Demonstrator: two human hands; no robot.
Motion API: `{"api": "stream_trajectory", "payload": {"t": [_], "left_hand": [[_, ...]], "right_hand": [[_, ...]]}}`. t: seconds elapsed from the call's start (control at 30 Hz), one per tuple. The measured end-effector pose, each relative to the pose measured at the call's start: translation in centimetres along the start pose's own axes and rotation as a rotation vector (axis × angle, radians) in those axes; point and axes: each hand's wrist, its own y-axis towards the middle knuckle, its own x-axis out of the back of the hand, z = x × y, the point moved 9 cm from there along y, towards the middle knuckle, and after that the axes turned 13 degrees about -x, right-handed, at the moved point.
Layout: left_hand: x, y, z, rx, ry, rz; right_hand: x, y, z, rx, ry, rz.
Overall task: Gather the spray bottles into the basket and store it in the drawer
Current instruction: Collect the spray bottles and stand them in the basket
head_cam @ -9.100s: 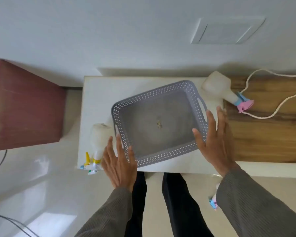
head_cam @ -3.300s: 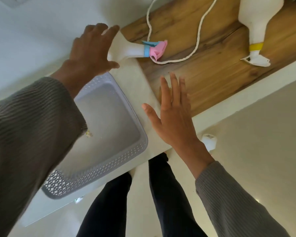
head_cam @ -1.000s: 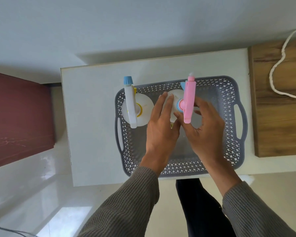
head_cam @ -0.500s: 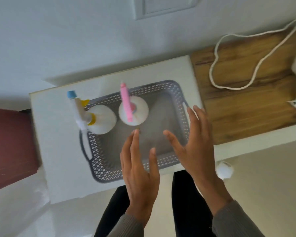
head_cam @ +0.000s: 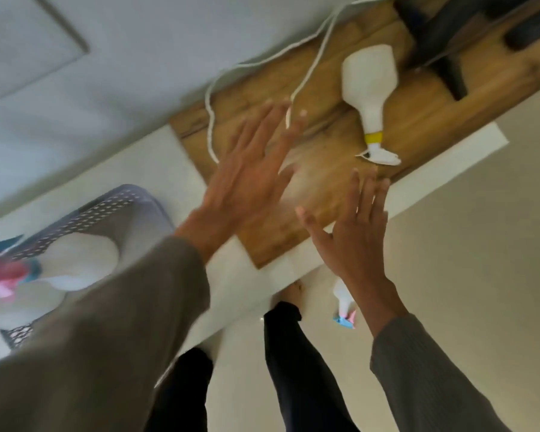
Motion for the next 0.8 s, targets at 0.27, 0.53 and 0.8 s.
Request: {"api": "stream_trajectory", "payload": {"t": [0.27,0.53,0.8], "left_hand": [[-6.2,17.3,-0.4,-0.428,0.386,0.316],[-11.0,21.5,0.4,-0.570,0.537,0.539],[-9.1,20.3,2.7,-0.391,0.454,0.374]], "right_hand": [[3.0,5.5,-3.4,-0.004,0.062,-0.012],[3.7,7.0,-4.6,0.014,0.065,-0.032],[3.0,6.6,-4.4,0.057,0.023,0.012]]}}
